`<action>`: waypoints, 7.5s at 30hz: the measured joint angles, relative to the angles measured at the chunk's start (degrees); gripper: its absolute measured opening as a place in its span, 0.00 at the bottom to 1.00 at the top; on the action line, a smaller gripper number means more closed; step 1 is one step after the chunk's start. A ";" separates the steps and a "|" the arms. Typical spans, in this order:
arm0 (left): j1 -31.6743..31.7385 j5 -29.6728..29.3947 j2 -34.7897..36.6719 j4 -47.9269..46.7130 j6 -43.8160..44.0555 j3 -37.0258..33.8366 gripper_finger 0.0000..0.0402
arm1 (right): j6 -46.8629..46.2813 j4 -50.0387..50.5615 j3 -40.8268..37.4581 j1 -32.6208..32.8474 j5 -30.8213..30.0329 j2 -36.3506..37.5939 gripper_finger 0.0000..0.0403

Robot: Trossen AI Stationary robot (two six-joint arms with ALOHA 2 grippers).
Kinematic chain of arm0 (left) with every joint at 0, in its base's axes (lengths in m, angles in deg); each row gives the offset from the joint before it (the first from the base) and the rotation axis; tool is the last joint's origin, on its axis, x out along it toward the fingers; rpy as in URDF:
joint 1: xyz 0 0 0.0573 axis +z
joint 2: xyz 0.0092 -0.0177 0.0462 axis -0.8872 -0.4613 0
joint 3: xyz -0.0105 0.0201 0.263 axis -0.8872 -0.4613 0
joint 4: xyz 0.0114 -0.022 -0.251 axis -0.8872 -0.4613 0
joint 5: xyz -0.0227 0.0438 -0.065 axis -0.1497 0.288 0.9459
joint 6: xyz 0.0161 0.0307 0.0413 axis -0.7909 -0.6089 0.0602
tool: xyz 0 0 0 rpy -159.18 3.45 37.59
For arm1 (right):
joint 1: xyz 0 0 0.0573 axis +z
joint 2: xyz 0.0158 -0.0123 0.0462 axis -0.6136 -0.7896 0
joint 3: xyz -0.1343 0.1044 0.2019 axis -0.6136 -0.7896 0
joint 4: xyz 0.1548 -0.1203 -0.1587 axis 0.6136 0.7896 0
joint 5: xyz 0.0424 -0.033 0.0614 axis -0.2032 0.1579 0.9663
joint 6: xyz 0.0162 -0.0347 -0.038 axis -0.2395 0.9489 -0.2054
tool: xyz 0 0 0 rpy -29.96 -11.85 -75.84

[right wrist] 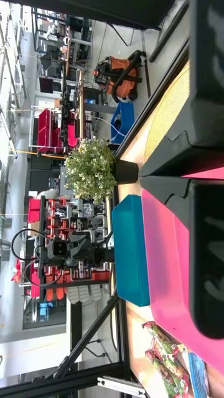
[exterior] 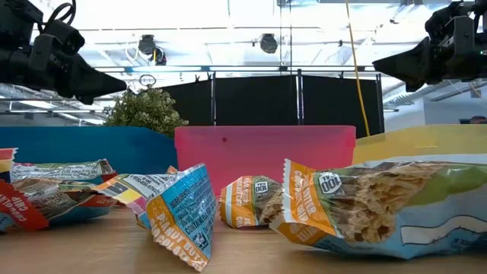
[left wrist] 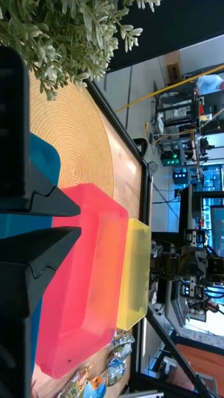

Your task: Pick and place Granola Bars by type

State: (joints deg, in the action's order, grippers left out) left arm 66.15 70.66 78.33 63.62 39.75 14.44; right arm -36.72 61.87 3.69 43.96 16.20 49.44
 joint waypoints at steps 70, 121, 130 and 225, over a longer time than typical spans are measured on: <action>-0.01 0.00 0.01 -0.01 -0.01 0.01 0.12 | 0.00 0.02 -0.02 -0.02 -0.02 0.00 0.00; 0.00 -0.04 0.02 2.03 -0.02 -0.04 0.12 | -0.15 0.01 -0.01 -0.01 -0.02 0.00 0.00; -2.07 1.93 -2.68 8.46 -1.23 2.48 0.12 | 0.70 -3.03 -0.01 -0.02 -0.02 0.00 0.00; -27.36 11.59 -117.50 -45.70 -51.97 89.92 0.49 | 0.44 -2.29 0.00 -0.02 -0.15 -0.83 0.00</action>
State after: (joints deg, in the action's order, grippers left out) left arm 38.78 82.25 -39.17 17.92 -12.22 104.36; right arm -36.28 59.59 3.69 43.94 16.04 48.61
